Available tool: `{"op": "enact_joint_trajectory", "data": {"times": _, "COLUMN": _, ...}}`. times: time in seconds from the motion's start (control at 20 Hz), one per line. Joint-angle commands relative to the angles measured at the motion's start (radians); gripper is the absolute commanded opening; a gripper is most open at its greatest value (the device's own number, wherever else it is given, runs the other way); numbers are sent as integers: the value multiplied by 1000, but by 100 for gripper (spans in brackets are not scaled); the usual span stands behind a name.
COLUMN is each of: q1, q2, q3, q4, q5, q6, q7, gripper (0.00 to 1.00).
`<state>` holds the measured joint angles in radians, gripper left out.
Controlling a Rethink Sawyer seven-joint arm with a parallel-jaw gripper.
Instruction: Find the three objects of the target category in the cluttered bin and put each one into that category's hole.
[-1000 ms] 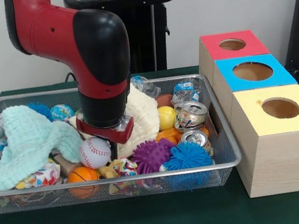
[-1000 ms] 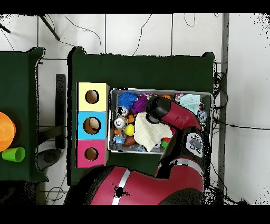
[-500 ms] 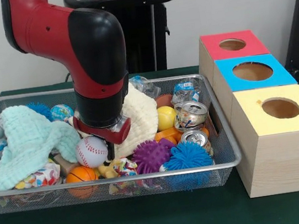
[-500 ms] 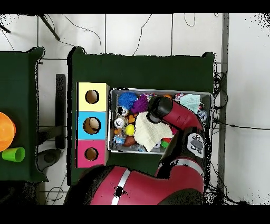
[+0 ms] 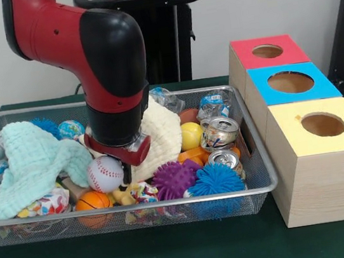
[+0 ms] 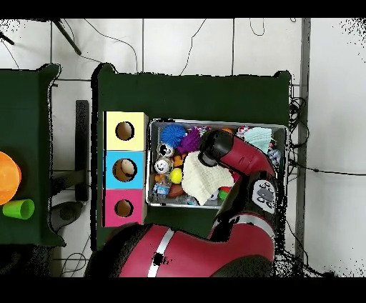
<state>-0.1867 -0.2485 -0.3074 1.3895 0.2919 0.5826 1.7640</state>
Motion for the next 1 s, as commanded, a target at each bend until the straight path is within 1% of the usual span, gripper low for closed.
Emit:
{"op": "enact_joint_trajectory", "data": {"times": 0.05, "q1": 8, "q2": 1, "q3": -16, "q4": -66, "q5": 40, "q6": 111, "q7": 273, "gripper": 0}}
{"op": "enact_joint_trajectory", "data": {"times": 0.2, "q1": -13, "q2": -18, "q3": -5, "q4": -56, "q5": 26, "q6": 121, "q7": 231, "gripper": 0}}
{"op": "enact_joint_trajectory", "data": {"times": 0.3, "q1": -20, "q2": -19, "q3": -10, "q4": -67, "q5": 14, "q6": 136, "q7": 213, "gripper": 0}}
{"op": "enact_joint_trajectory", "data": {"times": 0.5, "q1": -24, "q2": -24, "q3": -15, "q4": -92, "q5": 7, "q6": 213, "q7": 202, "gripper": 0}}
{"op": "enact_joint_trajectory", "data": {"times": 0.6, "q1": -19, "q2": -33, "q3": -21, "q4": -101, "q5": -2, "q6": 235, "q7": 195, "gripper": 0}}
{"op": "enact_joint_trajectory", "data": {"times": 0.85, "q1": -11, "q2": -70, "q3": -26, "q4": -81, "q5": 0, "q6": 302, "q7": 202, "gripper": 0}}
{"op": "enact_joint_trajectory", "data": {"times": 1.0, "q1": -14, "q2": -86, "q3": -28, "q4": -80, "q5": -8, "q6": 339, "q7": 186, "gripper": 0}}
